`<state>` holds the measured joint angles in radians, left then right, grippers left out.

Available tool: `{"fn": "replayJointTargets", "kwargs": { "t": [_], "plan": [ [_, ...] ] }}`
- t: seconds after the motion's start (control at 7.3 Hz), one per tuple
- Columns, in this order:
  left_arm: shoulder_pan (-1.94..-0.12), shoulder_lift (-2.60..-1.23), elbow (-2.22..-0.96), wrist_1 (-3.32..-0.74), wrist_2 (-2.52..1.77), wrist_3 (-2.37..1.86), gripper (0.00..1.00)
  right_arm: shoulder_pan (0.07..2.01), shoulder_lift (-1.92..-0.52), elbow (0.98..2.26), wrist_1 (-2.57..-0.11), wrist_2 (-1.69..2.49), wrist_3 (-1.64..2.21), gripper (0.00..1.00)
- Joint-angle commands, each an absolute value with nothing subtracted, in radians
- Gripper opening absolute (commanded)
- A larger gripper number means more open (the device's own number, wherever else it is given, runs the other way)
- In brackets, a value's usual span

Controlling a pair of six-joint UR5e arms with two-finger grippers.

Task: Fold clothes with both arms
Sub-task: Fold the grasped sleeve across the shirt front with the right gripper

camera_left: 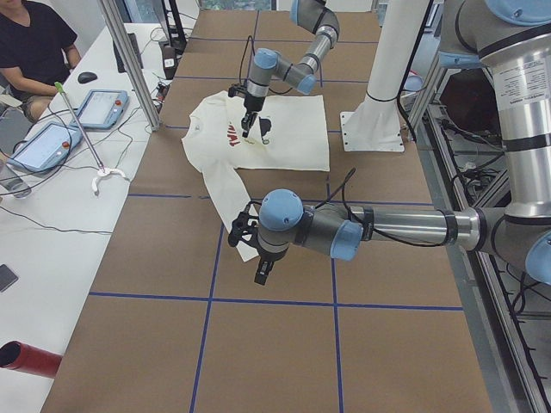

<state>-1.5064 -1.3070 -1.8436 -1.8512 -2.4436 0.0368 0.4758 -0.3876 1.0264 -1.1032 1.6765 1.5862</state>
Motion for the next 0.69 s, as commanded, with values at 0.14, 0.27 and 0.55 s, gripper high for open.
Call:
{"fn": "replayJointTargets", "kwargs": {
  "t": [0.14, 0.27, 0.55],
  "plan": [
    [-1.506, -1.307, -1.842, -1.850, -2.445, 0.031, 1.00, 0.420, -0.345, 0.962, -1.072, 1.611, 1.583, 0.00],
    [-1.505, -1.308, -1.842, -1.851, -2.445, 0.031, 1.00, 0.419, -0.330, 0.936, -1.042, 1.606, 1.583, 0.16],
    [-1.468, -1.359, -1.839, -1.896, -2.444, 0.026, 1.00, 0.419, -0.299, 0.907, -1.040, 1.605, 1.588, 0.99]
  ]
}}
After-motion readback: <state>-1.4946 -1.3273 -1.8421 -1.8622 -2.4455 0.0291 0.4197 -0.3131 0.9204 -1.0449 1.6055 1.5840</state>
